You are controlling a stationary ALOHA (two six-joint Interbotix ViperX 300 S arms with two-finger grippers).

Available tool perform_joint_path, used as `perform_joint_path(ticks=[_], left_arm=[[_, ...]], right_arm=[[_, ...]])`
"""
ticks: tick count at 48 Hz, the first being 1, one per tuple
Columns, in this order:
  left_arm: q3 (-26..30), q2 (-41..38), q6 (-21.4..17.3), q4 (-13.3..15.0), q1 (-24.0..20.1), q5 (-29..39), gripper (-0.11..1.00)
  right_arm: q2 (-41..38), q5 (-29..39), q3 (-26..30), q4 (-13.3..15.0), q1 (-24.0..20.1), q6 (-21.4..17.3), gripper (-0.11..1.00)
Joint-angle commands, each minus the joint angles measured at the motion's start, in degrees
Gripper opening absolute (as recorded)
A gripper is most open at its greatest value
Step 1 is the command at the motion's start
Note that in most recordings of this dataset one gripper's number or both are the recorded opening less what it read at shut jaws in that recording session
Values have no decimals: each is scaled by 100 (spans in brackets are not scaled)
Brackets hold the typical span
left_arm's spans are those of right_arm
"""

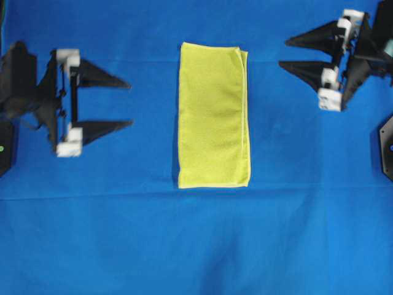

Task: Fold the yellow towel.
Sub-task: 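Grasp the strip's two far corners with both grippers, then pull both held corners toward the near end, folding the strip in half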

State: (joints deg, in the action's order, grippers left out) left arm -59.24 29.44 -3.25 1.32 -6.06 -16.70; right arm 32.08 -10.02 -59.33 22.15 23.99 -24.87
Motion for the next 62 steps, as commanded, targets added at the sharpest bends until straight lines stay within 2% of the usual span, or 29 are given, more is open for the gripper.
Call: perform_joint_path(ticks=[1, 6, 13, 21, 34, 47, 50, 52, 55, 60, 62], left_arm=[[334, -369, -35, -9, -308, -62, 77], [650, -976, -97, -9, -642, -53, 77], [1143, -2021, -88, 0, -1134, -70, 77], [1696, -3146, -79, -9, -1433, -123, 77], [2479, -4474, -79, 0, -1775, -149, 77], [2681, -5045, -70, 0, -1942, -246, 75], [2663, -5045, -70, -9, -1951, -237, 70], [2646, -5036, -97, -9, -1951, -237, 65], [2619, -5027, -123, -9, -1951, -237, 52], [2619, -5027, -202, -9, -1934, -237, 25], [2619, -5027, -281, -9, -1916, -237, 16]], right_arm=[[-396, 141, 334, -26, 176, -18, 58], [-1134, 457, 703, -18, 369, -9, 58], [-2013, 853, 1239, 9, 413, 35, 58], [-2865, 1063, 1688, 18, 431, 35, 58], [-3753, 1072, 1969, 18, 527, 35, 58], [-4140, 1072, 2004, 9, 615, 9, 57], [-4140, 1072, 1995, 9, 615, 9, 55], [-4140, 1072, 1986, 9, 606, 9, 50], [-4131, 1072, 1978, 9, 589, 9, 36], [-4140, 1072, 1978, 9, 545, -9, 7], [-4131, 1072, 1978, -9, 545, -18, 5]])
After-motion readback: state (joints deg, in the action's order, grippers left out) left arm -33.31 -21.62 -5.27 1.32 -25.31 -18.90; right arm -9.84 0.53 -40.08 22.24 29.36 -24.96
